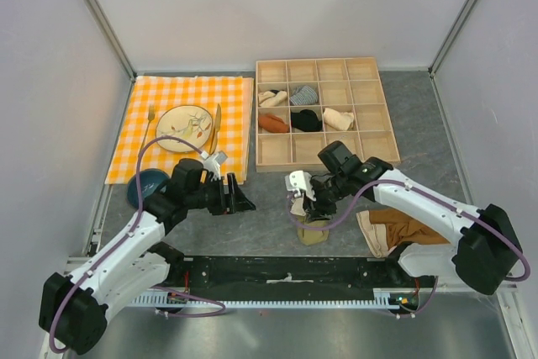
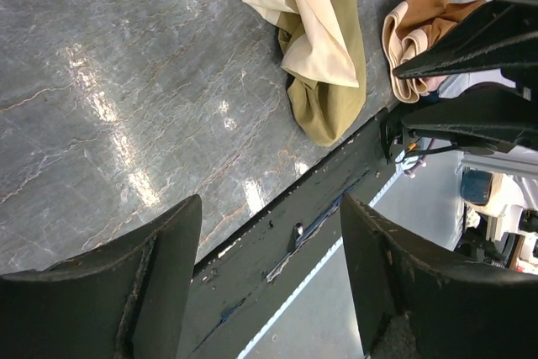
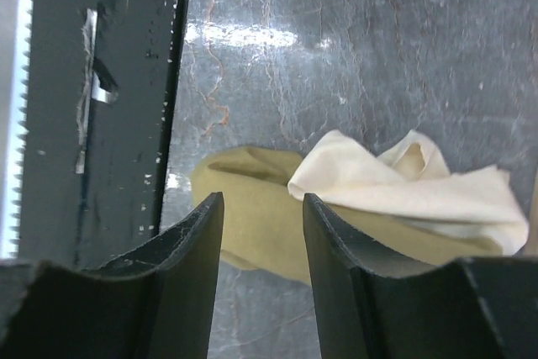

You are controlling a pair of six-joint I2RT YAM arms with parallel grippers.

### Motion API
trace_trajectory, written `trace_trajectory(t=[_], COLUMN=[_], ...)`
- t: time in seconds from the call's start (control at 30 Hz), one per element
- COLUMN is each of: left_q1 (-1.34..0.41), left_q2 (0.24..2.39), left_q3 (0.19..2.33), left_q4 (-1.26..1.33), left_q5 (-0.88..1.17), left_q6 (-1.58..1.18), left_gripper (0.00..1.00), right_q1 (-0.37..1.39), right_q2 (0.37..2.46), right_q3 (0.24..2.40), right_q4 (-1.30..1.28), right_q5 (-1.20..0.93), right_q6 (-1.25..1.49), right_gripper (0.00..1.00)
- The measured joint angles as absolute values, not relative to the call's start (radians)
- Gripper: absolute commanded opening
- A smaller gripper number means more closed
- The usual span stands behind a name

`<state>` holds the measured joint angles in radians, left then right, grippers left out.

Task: Roll the underwear
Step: Flatten out the underwear at the corner of the board.

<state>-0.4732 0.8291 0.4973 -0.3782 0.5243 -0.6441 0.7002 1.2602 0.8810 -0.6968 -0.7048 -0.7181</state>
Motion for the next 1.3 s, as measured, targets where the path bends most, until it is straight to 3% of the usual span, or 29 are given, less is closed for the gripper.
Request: trace_trajectory(t=[0.37, 0.47, 0.67, 0.9, 1.3], left_q1=[-0.474, -0.478, -0.530, -0.613, -0.714], left_q2=[0.831, 0.862, 0.989, 1.254, 1.604], left_q3=[0.456, 0.456, 0.459, 0.515, 0.744], left_q4=[-0.333, -0.297, -0.180, -0.012, 0.083], left_q5=[0.507, 0.506, 0.491, 0.472, 0.471], left_q6=[-0.662, -0.662, -0.641, -0.544, -0.419], left_gripper=[0.72, 0.72, 0.72, 0.65, 0.63], right_q1=[0.788, 0.788, 0.788, 0.772, 0.686], right_q2=[1.355, 1.371, 1.378, 1.366, 1.153], right_q3=[0.865, 0.853, 0.832, 0.833, 0.820], right_q4=[-0.633, -0.619, -0.573, -0.556, -0.600], right_q5=[-0.588, -0.561, -0.534, -0.546, -0.591], right_q6=[-0.982, -1.006, -1.003, -0.909, -0.797], right_gripper=[0.43, 0.33, 0.01, 0.00, 0.00])
